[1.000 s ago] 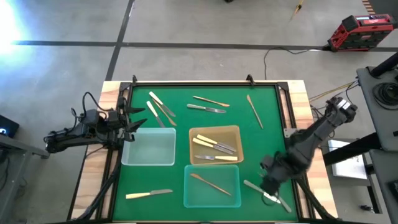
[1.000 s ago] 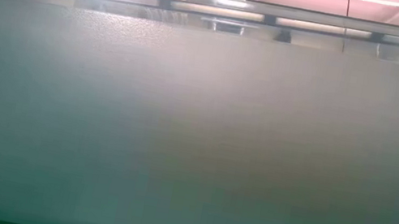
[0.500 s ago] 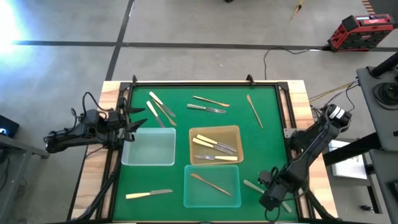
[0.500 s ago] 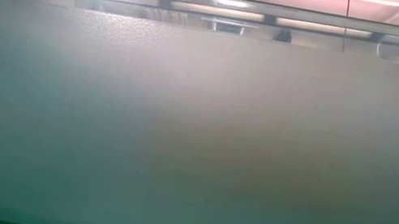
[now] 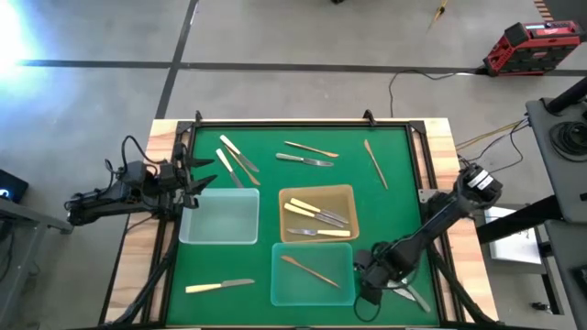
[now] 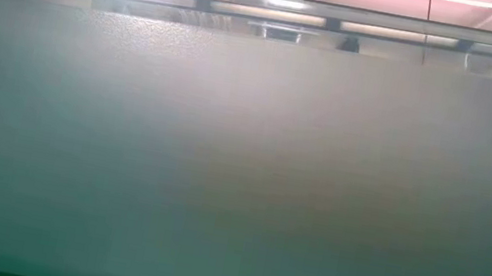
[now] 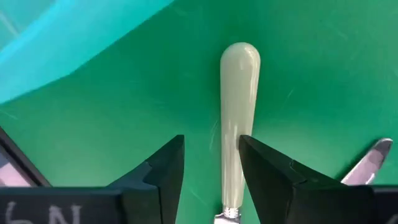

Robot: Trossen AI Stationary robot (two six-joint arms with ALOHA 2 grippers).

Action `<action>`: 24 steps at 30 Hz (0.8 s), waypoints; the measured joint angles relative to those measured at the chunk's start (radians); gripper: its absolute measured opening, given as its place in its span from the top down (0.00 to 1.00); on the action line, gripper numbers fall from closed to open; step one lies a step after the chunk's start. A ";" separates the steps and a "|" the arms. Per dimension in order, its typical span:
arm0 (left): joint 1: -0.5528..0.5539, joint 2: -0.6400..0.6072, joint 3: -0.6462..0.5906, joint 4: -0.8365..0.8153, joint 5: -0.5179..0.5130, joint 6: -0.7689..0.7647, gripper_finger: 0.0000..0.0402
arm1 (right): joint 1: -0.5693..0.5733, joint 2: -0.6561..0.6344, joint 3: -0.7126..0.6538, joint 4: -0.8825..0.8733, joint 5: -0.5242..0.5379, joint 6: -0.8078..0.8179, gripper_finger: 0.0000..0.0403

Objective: Sort silverware by color (type)
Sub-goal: Put the green table knife into the white bin

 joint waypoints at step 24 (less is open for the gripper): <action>0.000 0.000 0.000 0.000 0.000 0.000 0.52 | -0.086 -0.036 -0.003 -0.002 0.067 -0.087 0.66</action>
